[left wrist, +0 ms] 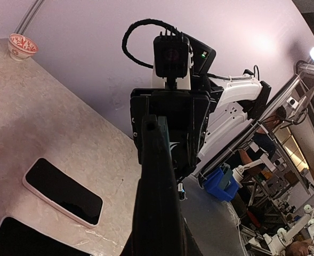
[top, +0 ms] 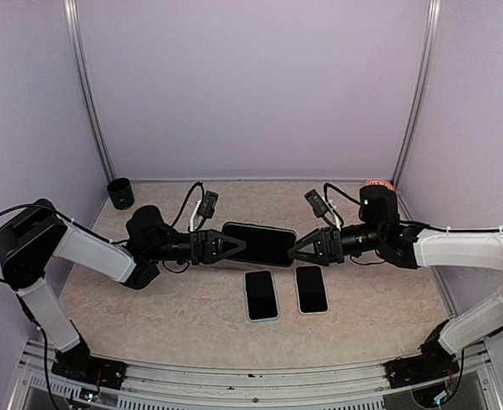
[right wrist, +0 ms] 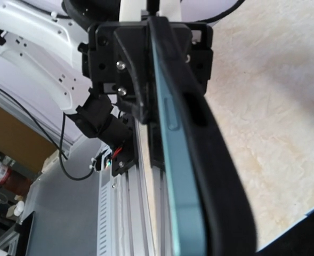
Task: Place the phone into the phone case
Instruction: Press the phone case onto the phone.
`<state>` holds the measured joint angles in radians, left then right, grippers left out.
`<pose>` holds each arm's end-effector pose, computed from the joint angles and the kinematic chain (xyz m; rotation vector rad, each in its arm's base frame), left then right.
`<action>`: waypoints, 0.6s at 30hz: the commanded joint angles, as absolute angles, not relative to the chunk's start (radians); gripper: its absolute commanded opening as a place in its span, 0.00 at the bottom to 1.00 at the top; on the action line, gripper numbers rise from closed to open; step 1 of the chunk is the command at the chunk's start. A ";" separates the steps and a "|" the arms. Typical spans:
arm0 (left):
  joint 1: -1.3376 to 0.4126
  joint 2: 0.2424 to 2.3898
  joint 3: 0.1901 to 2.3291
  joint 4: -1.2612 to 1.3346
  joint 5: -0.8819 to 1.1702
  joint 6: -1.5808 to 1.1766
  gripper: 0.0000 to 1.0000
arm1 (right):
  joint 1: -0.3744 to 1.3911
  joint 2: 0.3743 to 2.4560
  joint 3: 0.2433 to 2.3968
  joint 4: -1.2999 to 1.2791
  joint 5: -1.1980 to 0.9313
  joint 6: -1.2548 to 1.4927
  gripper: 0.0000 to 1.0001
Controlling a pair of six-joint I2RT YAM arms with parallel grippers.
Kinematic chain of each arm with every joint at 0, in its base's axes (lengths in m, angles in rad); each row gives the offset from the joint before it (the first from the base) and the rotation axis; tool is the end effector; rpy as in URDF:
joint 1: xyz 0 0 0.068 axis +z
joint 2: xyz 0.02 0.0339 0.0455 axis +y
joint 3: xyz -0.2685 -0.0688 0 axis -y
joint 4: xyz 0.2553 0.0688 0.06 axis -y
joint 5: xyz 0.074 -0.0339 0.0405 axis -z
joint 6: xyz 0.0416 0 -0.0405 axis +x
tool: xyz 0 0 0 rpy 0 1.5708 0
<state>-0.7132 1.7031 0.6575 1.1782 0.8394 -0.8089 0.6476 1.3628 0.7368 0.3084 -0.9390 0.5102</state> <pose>0.2340 -0.2434 0.2023 0.7320 1.6238 -1.7629 0.2192 0.2079 0.2445 -0.8614 1.9253 1.6250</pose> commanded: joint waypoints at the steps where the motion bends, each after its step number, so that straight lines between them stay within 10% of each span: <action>1: -0.698 1.712 0.694 1.161 0.867 -0.766 0.07 | 0.624 1.349 0.729 0.366 -1.010 0.532 0.48; 18: -0.698 1.759 0.693 1.213 0.885 -0.817 0.07 | 0.624 1.382 0.723 0.488 -1.155 0.572 0.19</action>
<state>-0.7059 1.7203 0.6762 1.1988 0.9054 -0.8021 0.6224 1.3895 0.7280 0.3721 -1.0538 0.5537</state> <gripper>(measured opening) 0.090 0.230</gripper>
